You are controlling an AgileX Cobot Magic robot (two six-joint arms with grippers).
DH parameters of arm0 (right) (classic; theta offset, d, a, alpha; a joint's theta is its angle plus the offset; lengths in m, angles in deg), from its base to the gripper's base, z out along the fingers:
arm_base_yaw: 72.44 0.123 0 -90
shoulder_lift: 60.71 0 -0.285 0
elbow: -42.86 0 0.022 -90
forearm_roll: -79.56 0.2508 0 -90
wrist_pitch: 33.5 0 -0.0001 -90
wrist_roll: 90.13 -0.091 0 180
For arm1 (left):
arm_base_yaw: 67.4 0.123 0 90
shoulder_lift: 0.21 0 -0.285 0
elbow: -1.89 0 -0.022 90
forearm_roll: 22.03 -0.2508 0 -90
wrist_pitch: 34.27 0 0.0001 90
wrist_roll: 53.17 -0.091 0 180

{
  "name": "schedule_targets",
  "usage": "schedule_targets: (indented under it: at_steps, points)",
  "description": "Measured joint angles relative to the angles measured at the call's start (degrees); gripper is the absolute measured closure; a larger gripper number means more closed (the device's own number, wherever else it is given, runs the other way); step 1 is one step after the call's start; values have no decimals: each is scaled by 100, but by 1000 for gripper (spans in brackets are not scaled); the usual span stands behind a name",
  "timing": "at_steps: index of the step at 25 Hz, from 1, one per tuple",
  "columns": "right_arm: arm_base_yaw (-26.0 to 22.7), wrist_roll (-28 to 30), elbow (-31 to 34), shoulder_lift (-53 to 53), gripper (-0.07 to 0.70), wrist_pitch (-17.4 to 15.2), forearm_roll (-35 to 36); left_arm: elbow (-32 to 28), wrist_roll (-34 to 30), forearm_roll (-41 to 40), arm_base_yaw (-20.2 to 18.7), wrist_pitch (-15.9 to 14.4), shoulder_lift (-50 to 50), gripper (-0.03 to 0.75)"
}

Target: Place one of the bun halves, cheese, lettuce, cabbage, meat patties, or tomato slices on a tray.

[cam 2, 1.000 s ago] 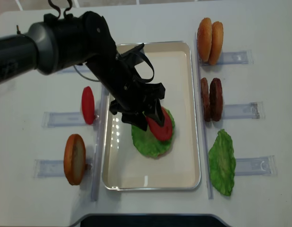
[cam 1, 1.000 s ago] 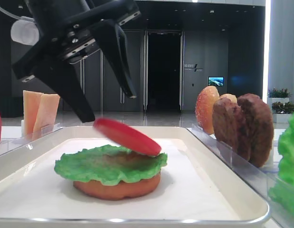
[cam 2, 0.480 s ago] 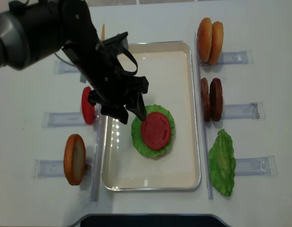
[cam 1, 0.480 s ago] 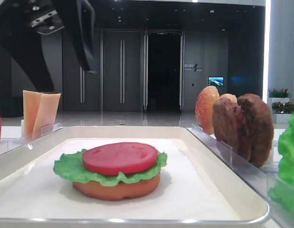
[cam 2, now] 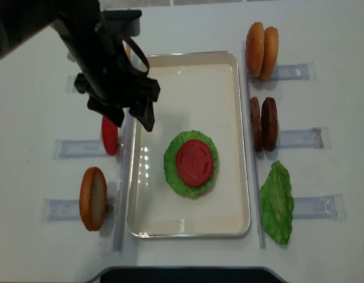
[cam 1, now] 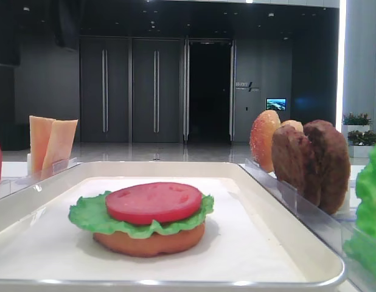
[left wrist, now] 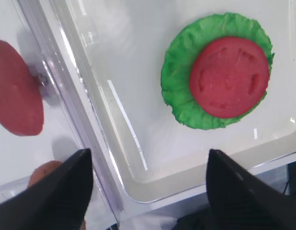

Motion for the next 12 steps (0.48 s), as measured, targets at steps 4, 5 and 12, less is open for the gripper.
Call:
schedule_targets:
  at_steps: [4,5,12]
  points:
    - [0,0,0,0,161,0,0,228,-3,-166,0,-11,1,150]
    - [0,0,0,0,161,0,0,239,-3,-239,0,-16,1,149]
    - [0,0,0,0,161,0,0,238,-23,-341,394,-30,1,150]
